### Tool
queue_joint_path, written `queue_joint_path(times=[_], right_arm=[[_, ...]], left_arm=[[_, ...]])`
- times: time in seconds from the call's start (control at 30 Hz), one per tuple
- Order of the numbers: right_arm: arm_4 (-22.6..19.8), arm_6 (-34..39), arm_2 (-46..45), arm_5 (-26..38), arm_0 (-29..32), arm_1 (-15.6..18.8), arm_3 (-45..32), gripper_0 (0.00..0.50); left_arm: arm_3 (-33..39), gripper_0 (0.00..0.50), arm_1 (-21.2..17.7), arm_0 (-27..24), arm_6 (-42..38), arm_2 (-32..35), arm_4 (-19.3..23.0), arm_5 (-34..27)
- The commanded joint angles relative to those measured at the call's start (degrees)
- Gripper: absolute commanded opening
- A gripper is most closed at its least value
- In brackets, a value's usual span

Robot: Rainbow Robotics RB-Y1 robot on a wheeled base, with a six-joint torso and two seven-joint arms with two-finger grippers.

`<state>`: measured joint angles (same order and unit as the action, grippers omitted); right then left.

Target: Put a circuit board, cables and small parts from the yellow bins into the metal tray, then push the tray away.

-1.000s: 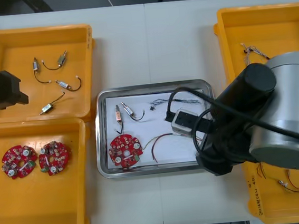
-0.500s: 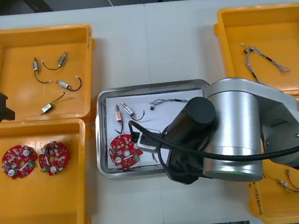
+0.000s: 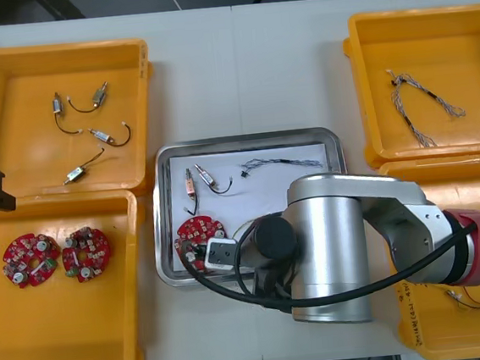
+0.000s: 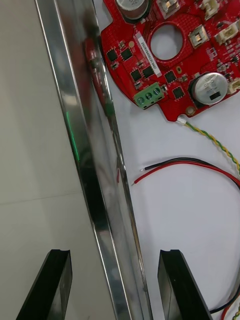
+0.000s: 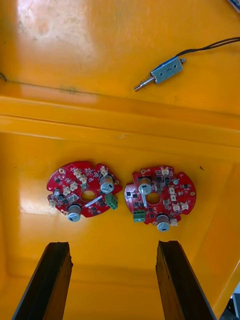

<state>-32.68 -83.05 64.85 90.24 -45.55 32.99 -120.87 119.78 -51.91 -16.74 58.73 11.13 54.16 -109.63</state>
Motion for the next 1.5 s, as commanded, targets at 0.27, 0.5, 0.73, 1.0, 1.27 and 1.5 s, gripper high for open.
queue_joint_path(times=[0.27,0.5,0.73,1.0,1.27,1.5], right_arm=[[1.4,0.5,4.9,-1.2,-3.7,-4.6,4.3,0.5],[3.3,0.6,6.3,-1.5,-3.7,-5.7,6.0,0.5],[4.5,0.7,7.2,-1.6,-3.7,-5.7,6.1,0.5],[5.9,0.7,8.1,-3.4,-3.7,-5.8,7.4,0.5],[5.9,0.8,8.2,-3.4,-3.7,-5.8,6.9,0.436],[7.1,1.0,8.2,-3.1,-3.7,-5.8,5.9,0.011]], left_arm=[[4.0,0.5,-2.9,2.0,7.7,2.0,0.3,-0.4],[4.9,0.5,-2.9,3.6,8.2,2.0,-0.1,-0.4],[4.9,0.5,-2.9,3.6,8.5,2.1,-0.1,-0.4],[4.9,0.5,-2.9,3.6,8.5,2.1,-0.2,-0.4],[4.9,0.5,-2.9,3.6,8.5,2.1,-0.2,-0.4],[4.9,0.5,-2.9,3.6,8.5,2.1,-0.2,-0.4]])
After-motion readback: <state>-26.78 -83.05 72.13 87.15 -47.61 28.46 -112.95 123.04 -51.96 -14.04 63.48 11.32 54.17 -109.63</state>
